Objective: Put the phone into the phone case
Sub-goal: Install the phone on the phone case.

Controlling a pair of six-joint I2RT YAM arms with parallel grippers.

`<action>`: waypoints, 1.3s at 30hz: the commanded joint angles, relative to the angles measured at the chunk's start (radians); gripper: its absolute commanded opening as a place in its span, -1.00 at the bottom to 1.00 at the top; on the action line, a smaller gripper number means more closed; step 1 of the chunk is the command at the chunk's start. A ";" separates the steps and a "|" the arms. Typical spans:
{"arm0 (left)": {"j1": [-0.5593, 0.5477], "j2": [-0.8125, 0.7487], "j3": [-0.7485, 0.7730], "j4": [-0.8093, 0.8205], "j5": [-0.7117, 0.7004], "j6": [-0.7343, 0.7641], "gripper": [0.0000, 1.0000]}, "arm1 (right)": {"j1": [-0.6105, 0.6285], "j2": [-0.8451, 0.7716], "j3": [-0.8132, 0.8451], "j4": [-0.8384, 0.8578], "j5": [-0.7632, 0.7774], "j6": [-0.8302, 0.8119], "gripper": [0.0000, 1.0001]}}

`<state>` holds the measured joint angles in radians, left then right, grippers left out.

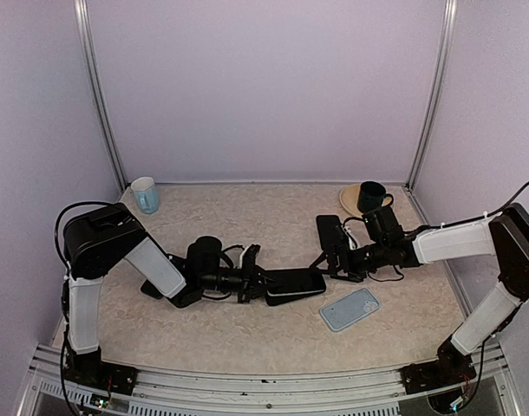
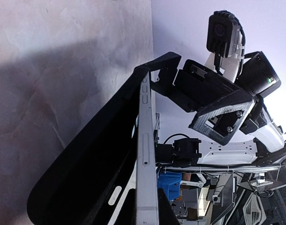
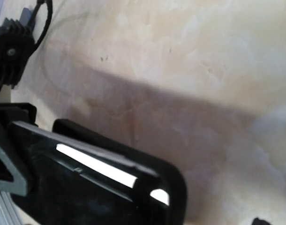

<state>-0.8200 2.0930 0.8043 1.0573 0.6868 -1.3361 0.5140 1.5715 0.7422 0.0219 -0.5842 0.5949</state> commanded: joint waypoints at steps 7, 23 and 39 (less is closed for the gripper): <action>-0.004 -0.011 0.037 0.161 0.072 0.012 -1.00 | -0.027 -0.044 -0.007 -0.016 -0.049 -0.028 0.99; -0.016 -0.038 0.066 0.219 0.116 0.019 -1.00 | -0.043 -0.084 0.072 -0.154 -0.160 -0.166 0.99; -0.020 -0.061 0.050 0.310 0.144 -0.011 -1.00 | -0.057 -0.192 0.096 -0.239 -0.189 -0.265 0.99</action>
<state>-0.8330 2.0911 0.8425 1.2671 0.8127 -1.3537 0.4725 1.4151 0.8299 -0.1978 -0.7479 0.3645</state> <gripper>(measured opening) 0.071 0.996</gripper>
